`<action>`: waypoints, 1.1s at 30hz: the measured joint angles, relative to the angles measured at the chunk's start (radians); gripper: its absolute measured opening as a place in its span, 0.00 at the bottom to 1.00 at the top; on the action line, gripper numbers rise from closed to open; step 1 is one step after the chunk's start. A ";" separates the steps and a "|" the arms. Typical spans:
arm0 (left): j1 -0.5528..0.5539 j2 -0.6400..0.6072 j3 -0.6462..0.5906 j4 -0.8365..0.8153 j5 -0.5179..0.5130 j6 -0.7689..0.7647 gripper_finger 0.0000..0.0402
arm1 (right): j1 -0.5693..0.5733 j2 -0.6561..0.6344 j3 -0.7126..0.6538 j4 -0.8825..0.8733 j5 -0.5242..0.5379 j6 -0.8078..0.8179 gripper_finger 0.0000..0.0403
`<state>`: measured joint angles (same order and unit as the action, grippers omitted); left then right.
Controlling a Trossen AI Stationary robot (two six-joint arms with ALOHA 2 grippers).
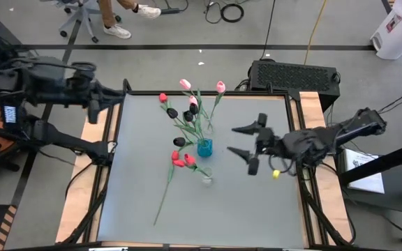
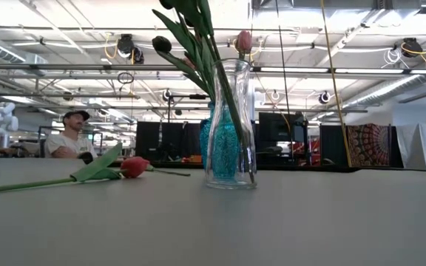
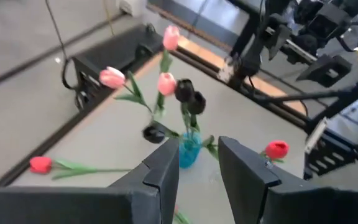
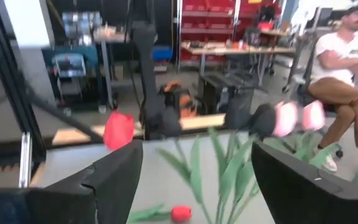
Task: Sort flowers into vase by color
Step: Put the bottom red tulip into the bottom transparent vase
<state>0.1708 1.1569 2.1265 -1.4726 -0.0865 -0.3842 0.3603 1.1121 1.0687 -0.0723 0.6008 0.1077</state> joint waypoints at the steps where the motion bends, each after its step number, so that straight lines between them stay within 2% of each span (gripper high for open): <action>1: -0.003 -0.014 0.000 -0.001 -0.020 0.000 0.29 | 0.000 -0.021 0.000 0.000 0.004 0.000 0.73; 6: -0.003 -0.085 0.000 -0.005 -0.114 -0.003 0.29 | 0.000 -0.134 0.000 -0.001 0.018 -0.054 0.73; 12: -0.003 -0.121 0.001 -0.091 -0.246 -0.058 0.29 | -0.001 -0.252 0.000 -0.011 0.149 -0.153 0.73; 18: -0.003 -0.140 -0.075 -0.097 -0.274 -0.047 0.29 | -0.001 -0.330 0.000 -0.013 0.192 -0.253 0.73; 26: -0.003 -0.211 -0.374 -0.054 -0.410 -0.036 0.29 | -0.001 -0.381 0.000 -0.014 0.191 -0.387 0.73; 33: -0.003 -0.273 -0.694 0.102 -0.416 -0.146 0.29 | -0.001 -0.386 0.000 -0.014 0.189 -0.389 0.73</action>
<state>0.1677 0.8837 1.4330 -1.3708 -0.5021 -0.5298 0.3595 0.7265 1.0691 -0.0861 0.7894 -0.2817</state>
